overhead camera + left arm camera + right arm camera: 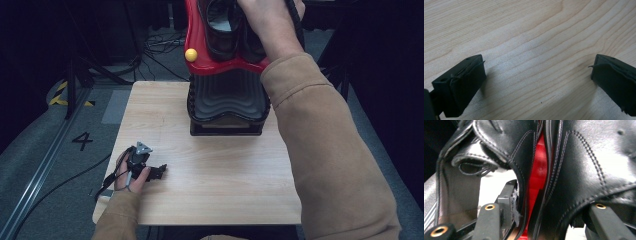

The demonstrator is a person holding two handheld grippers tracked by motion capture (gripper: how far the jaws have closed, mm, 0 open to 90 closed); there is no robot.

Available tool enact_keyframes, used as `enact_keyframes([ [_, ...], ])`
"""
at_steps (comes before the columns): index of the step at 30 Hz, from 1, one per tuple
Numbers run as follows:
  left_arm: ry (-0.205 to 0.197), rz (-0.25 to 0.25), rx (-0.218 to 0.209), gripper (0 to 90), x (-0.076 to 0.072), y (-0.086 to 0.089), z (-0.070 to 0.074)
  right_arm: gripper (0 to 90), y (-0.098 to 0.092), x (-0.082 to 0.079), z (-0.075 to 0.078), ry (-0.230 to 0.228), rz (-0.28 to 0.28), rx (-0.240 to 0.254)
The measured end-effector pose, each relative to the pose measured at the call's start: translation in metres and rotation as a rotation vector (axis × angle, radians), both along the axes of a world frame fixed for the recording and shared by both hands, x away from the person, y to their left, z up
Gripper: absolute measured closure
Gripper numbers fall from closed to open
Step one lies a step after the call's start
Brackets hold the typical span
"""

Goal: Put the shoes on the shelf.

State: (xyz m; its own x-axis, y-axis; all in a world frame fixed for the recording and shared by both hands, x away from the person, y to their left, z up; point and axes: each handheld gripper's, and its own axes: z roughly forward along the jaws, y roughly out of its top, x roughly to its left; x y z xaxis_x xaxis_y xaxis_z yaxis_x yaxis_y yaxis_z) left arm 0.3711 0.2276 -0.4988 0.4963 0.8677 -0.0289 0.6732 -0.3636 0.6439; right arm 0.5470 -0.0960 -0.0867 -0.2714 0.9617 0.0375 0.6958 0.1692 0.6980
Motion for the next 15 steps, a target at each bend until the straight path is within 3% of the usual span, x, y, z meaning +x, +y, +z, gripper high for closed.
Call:
enact_keyframes([
  [8, 0.0, -0.001, 0.0, 0.0, 0.0, 0.0, 0.0, 50.1, -0.01, -0.018, 0.015, -0.009, 0.026, 0.006],
  [15, 0.0, 0.001, -0.001, 0.0, 0.0, 0.0, 0.0, 49.6, -0.033, -0.041, 0.028, -0.043, 0.066, 0.002],
])
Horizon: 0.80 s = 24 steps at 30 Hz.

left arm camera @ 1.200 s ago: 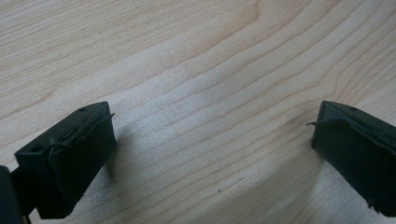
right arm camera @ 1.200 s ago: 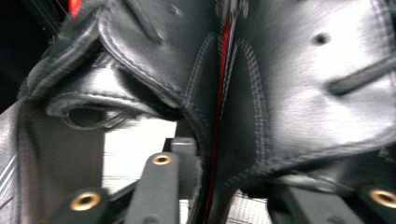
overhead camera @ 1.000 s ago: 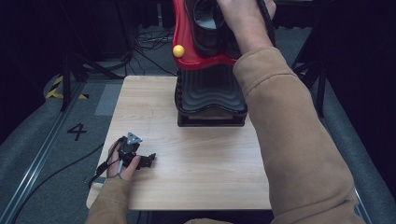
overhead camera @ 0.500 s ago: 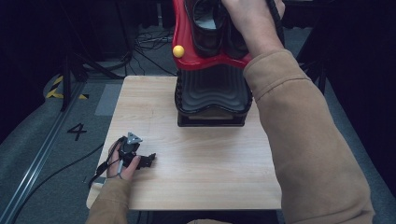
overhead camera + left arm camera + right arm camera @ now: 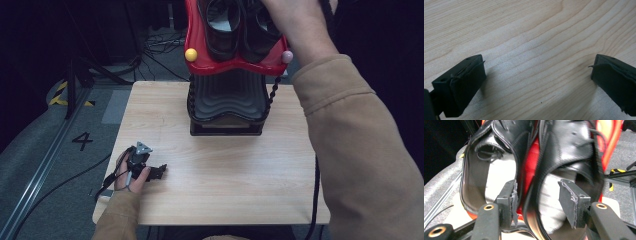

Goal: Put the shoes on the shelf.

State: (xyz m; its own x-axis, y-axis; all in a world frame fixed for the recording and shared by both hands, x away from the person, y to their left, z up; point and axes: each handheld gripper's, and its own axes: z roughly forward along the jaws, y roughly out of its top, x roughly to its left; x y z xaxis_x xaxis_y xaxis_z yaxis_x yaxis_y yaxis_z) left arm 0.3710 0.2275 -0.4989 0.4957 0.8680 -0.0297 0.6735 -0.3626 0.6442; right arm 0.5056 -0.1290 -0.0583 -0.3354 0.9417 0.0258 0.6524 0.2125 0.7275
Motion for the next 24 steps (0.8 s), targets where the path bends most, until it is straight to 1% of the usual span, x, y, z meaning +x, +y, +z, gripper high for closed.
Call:
enact_keyframes([
  [9, 0.0, 0.0, 0.0, 0.0, 0.0, 0.0, 0.0, 48.4, -0.029, -0.03, 0.002, -0.013, 0.07, -0.039],
  [12, 0.0, -0.001, 0.001, 0.0, 0.0, 0.0, 0.0, 48.2, -0.036, -0.036, 0.001, -0.011, 0.077, -0.041],
  [13, -0.001, -0.001, 0.0, 0.0, 0.0, 0.0, 0.0, 48.2, -0.043, -0.041, 0.0, -0.007, 0.08, -0.042],
  [16, 0.0, -0.001, 0.001, 0.0, 0.0, 0.0, 0.0, 47.7, -0.056, -0.049, -0.002, 0.0, 0.086, -0.044],
  [21, 0.0, -0.001, 0.0, 0.0, 0.0, 0.0, 0.0, 47.1, -0.073, -0.058, -0.006, 0.009, 0.095, -0.046],
  [24, 0.001, -0.001, 0.0, 0.0, 0.0, 0.0, 0.0, 46.0, -0.086, -0.064, -0.01, 0.003, 0.108, -0.059],
])
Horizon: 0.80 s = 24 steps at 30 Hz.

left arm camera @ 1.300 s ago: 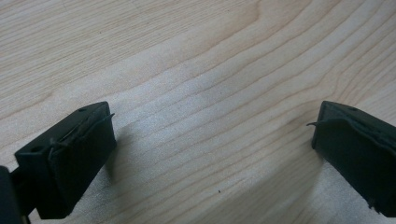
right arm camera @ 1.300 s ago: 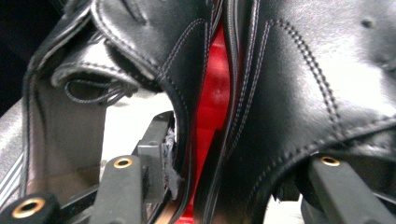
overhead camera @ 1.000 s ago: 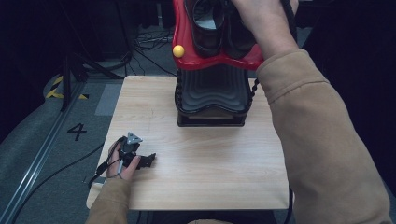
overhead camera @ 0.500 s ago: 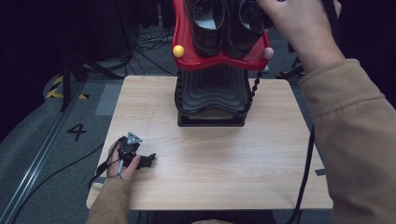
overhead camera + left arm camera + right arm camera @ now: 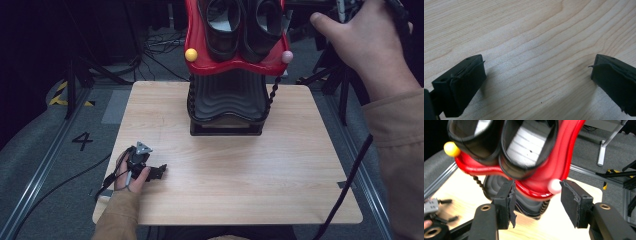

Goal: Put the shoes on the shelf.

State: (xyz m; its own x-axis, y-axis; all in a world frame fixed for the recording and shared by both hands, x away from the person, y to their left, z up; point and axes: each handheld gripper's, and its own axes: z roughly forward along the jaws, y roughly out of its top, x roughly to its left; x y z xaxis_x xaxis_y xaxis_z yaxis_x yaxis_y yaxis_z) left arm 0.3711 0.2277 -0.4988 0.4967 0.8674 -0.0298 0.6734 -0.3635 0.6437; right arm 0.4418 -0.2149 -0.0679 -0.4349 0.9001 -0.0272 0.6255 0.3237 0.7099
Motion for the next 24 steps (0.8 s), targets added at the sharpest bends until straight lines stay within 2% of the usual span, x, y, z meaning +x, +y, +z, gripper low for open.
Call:
enact_keyframes([
  [7, 0.002, -0.001, 0.007, 0.0, 0.0, 0.0, 0.001, 43.9, -0.026, -0.01, -0.009, 0.018, 0.008, 0.007],
  [12, -0.002, 0.0, 0.005, 0.0, 0.0, 0.0, 0.0, 43.3, -0.041, -0.017, -0.027, 0.04, 0.057, 0.005],
  [18, -0.004, 0.001, 0.004, 0.0, 0.0, 0.0, 0.0, 41.4, -0.052, -0.026, -0.07, 0.066, 0.133, -0.008],
  [22, -0.004, 0.001, 0.001, 0.0, 0.0, 0.0, 0.0, 41.3, -0.06, -0.03, -0.111, 0.093, 0.223, -0.032],
  [24, -0.005, 0.002, 0.001, 0.0, 0.0, 0.0, 0.0, 41.3, -0.065, -0.03, -0.128, 0.103, 0.231, -0.028],
])
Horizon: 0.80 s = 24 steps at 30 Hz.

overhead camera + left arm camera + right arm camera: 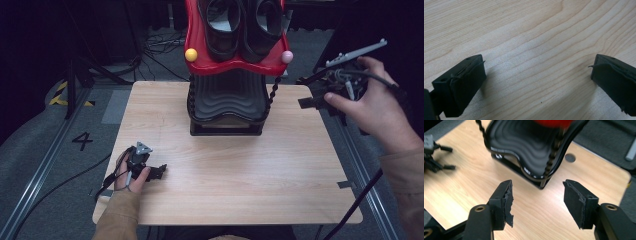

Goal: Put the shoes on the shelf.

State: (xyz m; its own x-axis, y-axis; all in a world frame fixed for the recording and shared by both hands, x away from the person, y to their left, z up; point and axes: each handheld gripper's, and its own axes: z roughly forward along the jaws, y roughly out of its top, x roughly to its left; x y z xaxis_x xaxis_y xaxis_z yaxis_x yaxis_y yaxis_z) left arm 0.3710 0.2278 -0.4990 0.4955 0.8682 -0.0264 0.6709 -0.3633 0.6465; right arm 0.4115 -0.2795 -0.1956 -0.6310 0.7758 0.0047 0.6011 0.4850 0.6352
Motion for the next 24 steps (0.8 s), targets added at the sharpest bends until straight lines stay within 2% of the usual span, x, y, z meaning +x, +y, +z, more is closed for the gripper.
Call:
enact_keyframes([
  [7, 0.002, 0.0, -0.003, 0.0, 0.0, 0.0, 0.0, 40.5, -0.014, -0.003, -0.068, 0.061, 0.055, 0.048],
  [9, 0.0, 0.0, 0.0, 0.0, 0.0, 0.0, 0.0, 40.4, -0.016, -0.004, -0.087, 0.087, 0.068, 0.039],
  [11, -0.003, 0.0, 0.004, 0.0, 0.0, 0.0, 0.0, 40.4, -0.018, -0.006, -0.105, 0.089, 0.073, 0.024],
  [16, 0.0, 0.0, 0.0, 0.0, 0.0, 0.0, 0.0, 39.9, -0.02, -0.009, -0.138, 0.128, 0.082, 0.052],
  [18, 0.0, 0.0, 0.0, 0.0, 0.0, 0.0, 0.0, 39.3, -0.02, -0.009, -0.153, 0.137, 0.088, 0.047],
  [19, 0.0, 0.0, 0.0, 0.0, 0.0, 0.0, 0.0, 39.3, -0.02, -0.009, -0.153, 0.137, 0.088, 0.047],
  [20, -0.001, 0.0, 0.0, 0.0, 0.0, 0.0, 0.0, 39.3, -0.02, -0.009, -0.159, 0.141, 0.096, 0.037],
  [21, 0.001, 0.0, -0.002, 0.0, 0.0, 0.0, 0.0, 39.2, -0.019, -0.009, -0.173, 0.149, 0.098, 0.035],
  [23, 0.0, 0.0, 0.0, 0.0, 0.0, 0.0, 0.0, 39.2, -0.019, -0.009, -0.179, 0.153, 0.1, 0.034],
  [24, 0.0, 0.0, 0.0, 0.0, 0.0, 0.0, 0.0, 39.2, -0.02, -0.009, -0.19, 0.159, 0.096, 0.04],
])
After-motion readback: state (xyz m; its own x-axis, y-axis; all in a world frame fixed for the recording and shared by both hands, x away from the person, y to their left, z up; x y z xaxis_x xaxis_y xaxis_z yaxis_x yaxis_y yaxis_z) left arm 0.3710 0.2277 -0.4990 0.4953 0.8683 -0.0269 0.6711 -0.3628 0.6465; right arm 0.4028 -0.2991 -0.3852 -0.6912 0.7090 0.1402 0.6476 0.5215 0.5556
